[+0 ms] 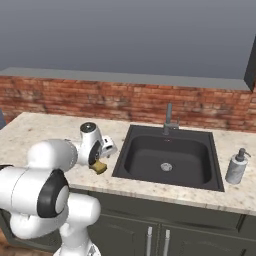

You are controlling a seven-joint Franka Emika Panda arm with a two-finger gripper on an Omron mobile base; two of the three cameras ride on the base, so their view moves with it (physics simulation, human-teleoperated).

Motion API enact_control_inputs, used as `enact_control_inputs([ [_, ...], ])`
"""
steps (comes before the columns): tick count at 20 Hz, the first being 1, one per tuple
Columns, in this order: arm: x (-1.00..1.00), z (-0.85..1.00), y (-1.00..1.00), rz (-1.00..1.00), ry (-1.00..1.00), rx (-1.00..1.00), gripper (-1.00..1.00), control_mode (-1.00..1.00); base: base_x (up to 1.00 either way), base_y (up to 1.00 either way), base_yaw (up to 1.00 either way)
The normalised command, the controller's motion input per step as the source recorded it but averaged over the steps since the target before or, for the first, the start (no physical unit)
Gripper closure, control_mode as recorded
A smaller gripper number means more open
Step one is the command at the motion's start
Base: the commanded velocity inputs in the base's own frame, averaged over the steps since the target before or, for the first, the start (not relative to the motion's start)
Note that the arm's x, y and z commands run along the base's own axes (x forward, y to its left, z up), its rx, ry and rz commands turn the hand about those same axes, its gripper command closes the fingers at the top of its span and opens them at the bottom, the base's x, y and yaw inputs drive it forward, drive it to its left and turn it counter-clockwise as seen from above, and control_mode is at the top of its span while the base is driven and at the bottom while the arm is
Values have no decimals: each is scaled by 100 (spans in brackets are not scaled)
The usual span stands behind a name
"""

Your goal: Restock the sink supplies by placing the sponge and soap dispenser on the counter and next to the sink. Make sure the soap dispenser is upright.

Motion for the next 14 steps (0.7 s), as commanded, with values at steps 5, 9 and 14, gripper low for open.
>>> enact_control_inputs([
  [5,-57,82,23,-2,0,0,-100,-100,0,0,0],
  [9,-65,83,7,-4,0,0,-100,-100,0,0,0],
  [14,-87,46,0,-9,-1,2,-100,-100,0,0,0],
])
